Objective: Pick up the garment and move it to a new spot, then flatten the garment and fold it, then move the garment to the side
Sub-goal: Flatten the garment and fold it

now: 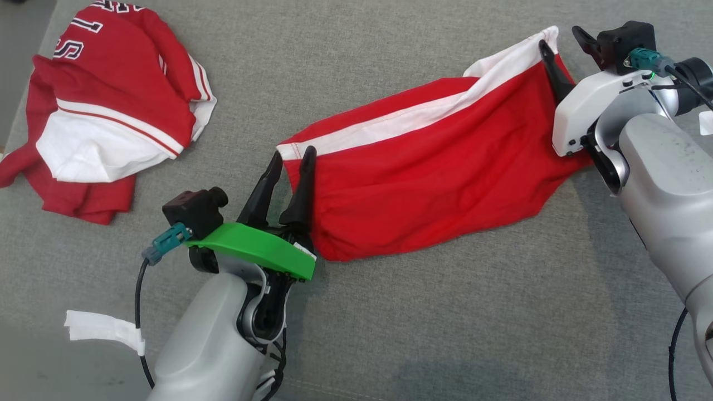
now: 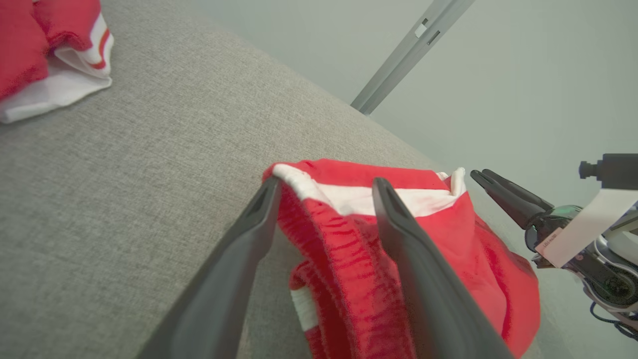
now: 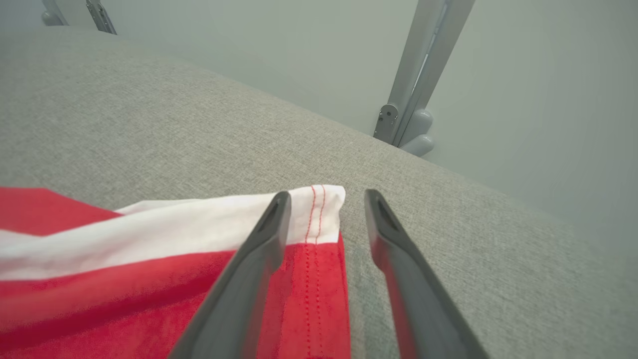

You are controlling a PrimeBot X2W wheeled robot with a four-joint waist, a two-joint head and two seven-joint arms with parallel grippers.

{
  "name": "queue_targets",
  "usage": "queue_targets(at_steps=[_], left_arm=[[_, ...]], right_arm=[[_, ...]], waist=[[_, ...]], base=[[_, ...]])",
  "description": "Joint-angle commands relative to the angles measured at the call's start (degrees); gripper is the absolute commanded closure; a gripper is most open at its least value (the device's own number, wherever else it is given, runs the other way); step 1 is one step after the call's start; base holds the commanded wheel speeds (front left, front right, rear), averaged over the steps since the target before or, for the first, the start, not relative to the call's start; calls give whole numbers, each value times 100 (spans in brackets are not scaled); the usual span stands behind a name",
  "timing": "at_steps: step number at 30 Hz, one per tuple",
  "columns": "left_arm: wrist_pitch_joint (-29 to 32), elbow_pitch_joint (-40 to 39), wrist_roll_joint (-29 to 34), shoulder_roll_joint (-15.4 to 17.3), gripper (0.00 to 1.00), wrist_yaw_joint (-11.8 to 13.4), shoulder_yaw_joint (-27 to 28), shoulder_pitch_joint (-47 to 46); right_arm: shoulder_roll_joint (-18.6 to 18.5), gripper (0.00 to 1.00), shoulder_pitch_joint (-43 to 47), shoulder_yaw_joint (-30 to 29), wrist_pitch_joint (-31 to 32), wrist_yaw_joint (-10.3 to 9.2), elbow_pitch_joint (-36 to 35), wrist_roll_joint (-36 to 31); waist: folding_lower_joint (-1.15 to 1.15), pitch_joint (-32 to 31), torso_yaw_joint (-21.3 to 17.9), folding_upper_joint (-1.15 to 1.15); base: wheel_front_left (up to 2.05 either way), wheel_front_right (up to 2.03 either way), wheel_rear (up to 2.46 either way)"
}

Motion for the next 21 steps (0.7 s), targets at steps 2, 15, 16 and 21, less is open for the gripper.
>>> queue_targets(at_steps=[2,15,16,21], left_arm=[[0,59,138,15,0,12,53,-81],[0,-184,730,12,0,12,611,729],[0,-189,737,15,0,12,618,781],[0,-199,804,15,0,12,605,900]], right_arm=[[38,0,-66,-9,-150,-8,166,67],[-49,0,1227,-411,-408,-8,-495,1006],[-84,0,1330,-424,-408,-8,-469,1034],[46,0,1781,-163,-125,-3,-196,1205]], waist=[[-1,297,256,0],[-1,-160,28,0],[-1,-177,31,0],[-1,-215,50,0]], base=[[0,0,0],[0,0,0],[0,0,0],[0,0,0]])
